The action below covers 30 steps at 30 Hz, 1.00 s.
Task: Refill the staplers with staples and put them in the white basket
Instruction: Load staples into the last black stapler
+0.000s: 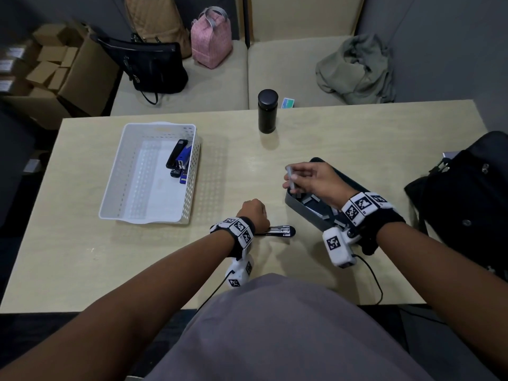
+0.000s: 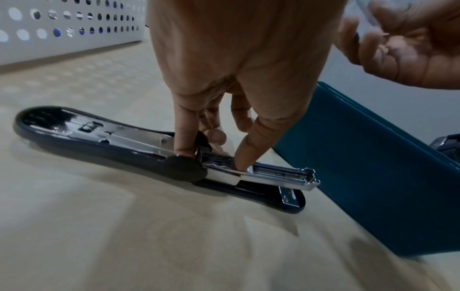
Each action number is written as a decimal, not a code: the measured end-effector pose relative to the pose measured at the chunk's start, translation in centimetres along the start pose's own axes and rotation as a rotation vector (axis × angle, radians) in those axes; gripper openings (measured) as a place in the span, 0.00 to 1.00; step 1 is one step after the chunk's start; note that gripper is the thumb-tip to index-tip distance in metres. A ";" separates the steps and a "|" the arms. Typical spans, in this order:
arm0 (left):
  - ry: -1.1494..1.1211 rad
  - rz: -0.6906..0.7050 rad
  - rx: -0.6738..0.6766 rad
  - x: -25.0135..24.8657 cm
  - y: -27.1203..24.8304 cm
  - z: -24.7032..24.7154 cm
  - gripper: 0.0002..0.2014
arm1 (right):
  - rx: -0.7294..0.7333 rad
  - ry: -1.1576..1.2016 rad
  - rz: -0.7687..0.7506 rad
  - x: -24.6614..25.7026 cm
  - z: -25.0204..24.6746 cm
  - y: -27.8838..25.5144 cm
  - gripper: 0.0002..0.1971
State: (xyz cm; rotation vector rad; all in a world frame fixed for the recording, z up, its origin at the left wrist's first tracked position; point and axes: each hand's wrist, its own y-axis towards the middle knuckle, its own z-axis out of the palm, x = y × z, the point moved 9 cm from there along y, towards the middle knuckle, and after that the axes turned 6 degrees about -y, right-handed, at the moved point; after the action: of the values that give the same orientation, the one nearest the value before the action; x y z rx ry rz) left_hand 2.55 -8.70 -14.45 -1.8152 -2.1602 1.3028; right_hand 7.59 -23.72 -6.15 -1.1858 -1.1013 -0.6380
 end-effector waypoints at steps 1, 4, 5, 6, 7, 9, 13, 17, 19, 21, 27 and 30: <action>-0.004 0.000 0.002 0.0 0.0 0.0 0.15 | 0.022 -0.007 0.005 0.0 0.4 0.0 0.13; -0.002 0.009 0.005 -0.1 -0.1 0.1 0.11 | 0.051 -0.039 0.019 -0.8 0.7 0.0 0.12; 0.000 0.010 0.007 -0.2 -0.2 0.1 0.09 | 0.047 -0.045 0.027 -1.1 0.6 -0.1 0.12; 0.007 0.010 0.011 -0.2 -0.2 0.2 0.09 | 0.036 -0.057 0.030 -1.3 0.3 -0.2 0.12; 0.016 0.010 0.016 -0.1 -0.2 0.2 0.09 | 0.013 -0.072 0.033 -1.5 -0.2 -0.3 0.13; 0.028 0.008 0.019 0.1 0.0 0.3 0.11 | -0.080 -0.179 0.035 -1.8 -2.2 -0.4 0.14; 0.010 0.000 0.021 0.1 0.1 0.3 0.07 | -0.226 -0.445 0.078 -3.4 -6.6 -0.4 0.12; 0.012 -0.009 0.017 0.2 0.3 0.5 0.11 | -0.136 -0.344 0.088 -3.6 -6.2 -1.3 0.16; 0.011 -0.016 0.012 0.2 0.3 0.4 0.12 | -0.063 -0.288 0.047 -2.2 -4.4 -1.8 0.16; 0.011 -0.018 0.016 0.3 0.3 0.4 0.13 | 0.004 -0.293 0.007 -0.6 -2.1 -2.1 0.13; -0.017 -0.031 0.019 0.9 0.2 0.3 0.11 | 0.138 -0.275 -0.041 1.1 3.3 -2.7 0.13; -0.023 -0.025 0.019 1.2 0.2 0.1 0.13 | 0.171 -0.676 -0.070 -0.1 5.0 -2.6 0.13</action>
State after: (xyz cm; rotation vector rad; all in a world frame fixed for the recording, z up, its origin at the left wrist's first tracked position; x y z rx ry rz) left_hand 2.27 -7.76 -15.16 -1.7689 -2.1664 1.3407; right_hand 3.67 -19.81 -5.23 -1.2483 -1.7310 -0.1761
